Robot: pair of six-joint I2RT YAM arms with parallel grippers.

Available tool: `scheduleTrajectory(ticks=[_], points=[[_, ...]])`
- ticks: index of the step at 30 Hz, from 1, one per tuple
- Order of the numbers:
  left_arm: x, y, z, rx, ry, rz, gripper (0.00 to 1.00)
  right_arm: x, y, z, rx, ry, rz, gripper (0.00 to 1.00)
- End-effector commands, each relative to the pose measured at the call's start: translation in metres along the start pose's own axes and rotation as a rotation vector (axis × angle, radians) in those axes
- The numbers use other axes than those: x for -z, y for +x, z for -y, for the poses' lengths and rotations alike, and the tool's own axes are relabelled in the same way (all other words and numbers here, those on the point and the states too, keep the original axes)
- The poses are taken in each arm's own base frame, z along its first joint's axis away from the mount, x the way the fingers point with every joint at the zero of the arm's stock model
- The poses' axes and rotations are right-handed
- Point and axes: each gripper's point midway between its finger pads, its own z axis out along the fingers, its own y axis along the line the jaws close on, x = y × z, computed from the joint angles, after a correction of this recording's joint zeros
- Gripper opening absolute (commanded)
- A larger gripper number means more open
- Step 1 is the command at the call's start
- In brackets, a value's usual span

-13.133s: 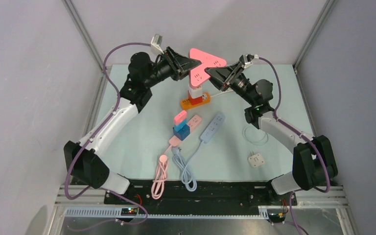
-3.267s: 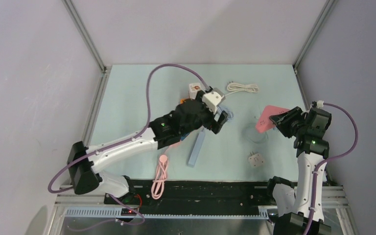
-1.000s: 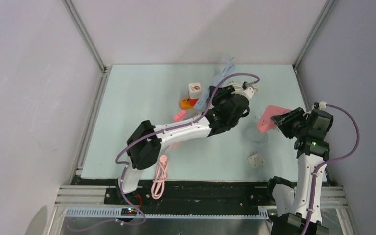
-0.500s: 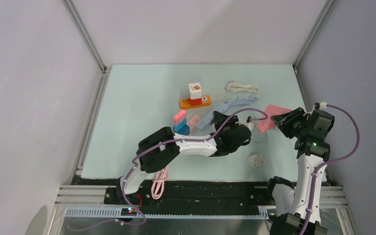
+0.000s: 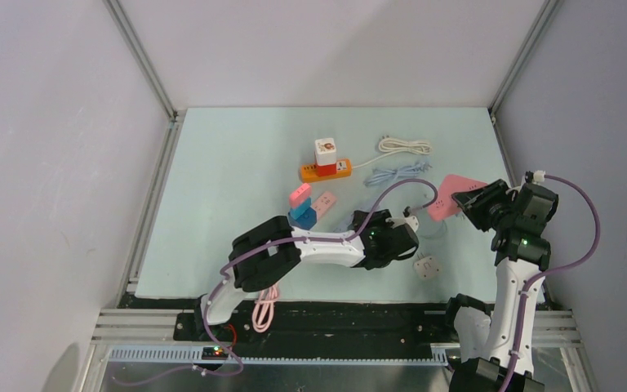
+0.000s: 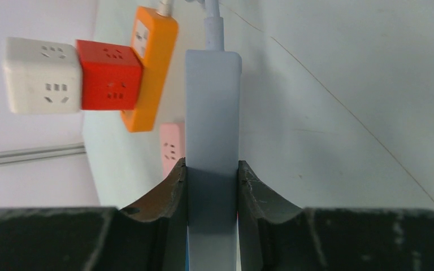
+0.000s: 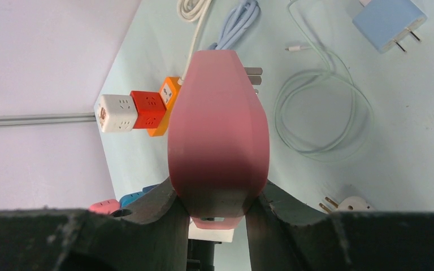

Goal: Insert the plug
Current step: Adjust the socket at the center of the board.

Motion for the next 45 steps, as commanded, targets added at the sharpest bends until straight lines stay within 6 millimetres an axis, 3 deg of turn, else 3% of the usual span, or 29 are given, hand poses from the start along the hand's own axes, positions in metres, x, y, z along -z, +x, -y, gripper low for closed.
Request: scheduleTrajectory(ticks=[1,4,5,7,12,14,20,24,26,30,33,34,35,36,42,45], points=[[0.003,0.015,0.019,0.093,0.058,-0.054,0.0,0.003,-0.004,-0.013,0.015,-0.06,0.008,0.0],[0.005,0.021,0.032,0.128,0.119,-0.072,0.05,-0.001,0.002,-0.008,0.0,-0.043,-0.036,0.0],[0.008,0.019,0.037,0.161,0.146,-0.07,0.15,-0.002,0.004,-0.007,-0.004,-0.042,-0.046,0.0],[0.011,0.02,0.044,0.182,0.181,-0.075,0.22,-0.004,0.007,-0.004,-0.011,-0.041,-0.059,0.0],[0.013,0.02,0.051,0.225,0.194,-0.085,0.55,-0.006,0.009,-0.002,-0.018,-0.042,-0.068,0.0],[0.016,0.018,0.054,0.25,0.22,-0.082,0.62,-0.005,0.01,-0.003,-0.017,-0.043,-0.068,0.0],[0.028,0.01,0.047,0.267,0.249,-0.057,0.69,-0.003,0.011,-0.003,-0.018,-0.044,-0.07,0.0],[0.053,-0.006,0.034,0.331,0.357,-0.005,0.81,-0.004,0.016,-0.001,-0.016,-0.048,-0.09,0.0],[0.075,-0.021,0.016,0.381,0.424,0.054,0.86,-0.007,0.021,-0.001,-0.027,-0.066,-0.113,0.0],[0.104,-0.032,-0.002,0.415,0.542,0.125,0.88,-0.016,0.032,-0.01,-0.03,-0.14,-0.166,0.0],[0.108,-0.025,-0.02,0.486,0.609,0.131,0.88,-0.022,0.043,-0.015,-0.008,-0.164,-0.223,0.0],[0.119,-0.029,-0.026,0.538,0.676,0.146,0.88,-0.023,0.05,-0.019,0.01,-0.184,-0.251,0.0],[0.112,-0.022,-0.034,0.582,0.687,0.128,0.88,-0.025,0.054,-0.02,0.014,-0.189,-0.274,0.0],[0.12,-0.025,-0.041,0.63,0.733,0.141,0.88,-0.025,0.062,-0.025,0.036,-0.214,-0.308,0.0],[0.11,-0.015,-0.083,0.74,0.646,0.149,0.88,-0.032,0.104,-0.037,0.012,-0.335,-0.495,0.0],[0.106,-0.004,-0.098,0.797,0.612,0.141,0.87,-0.026,0.126,-0.035,-0.02,-0.37,-0.587,0.0]])
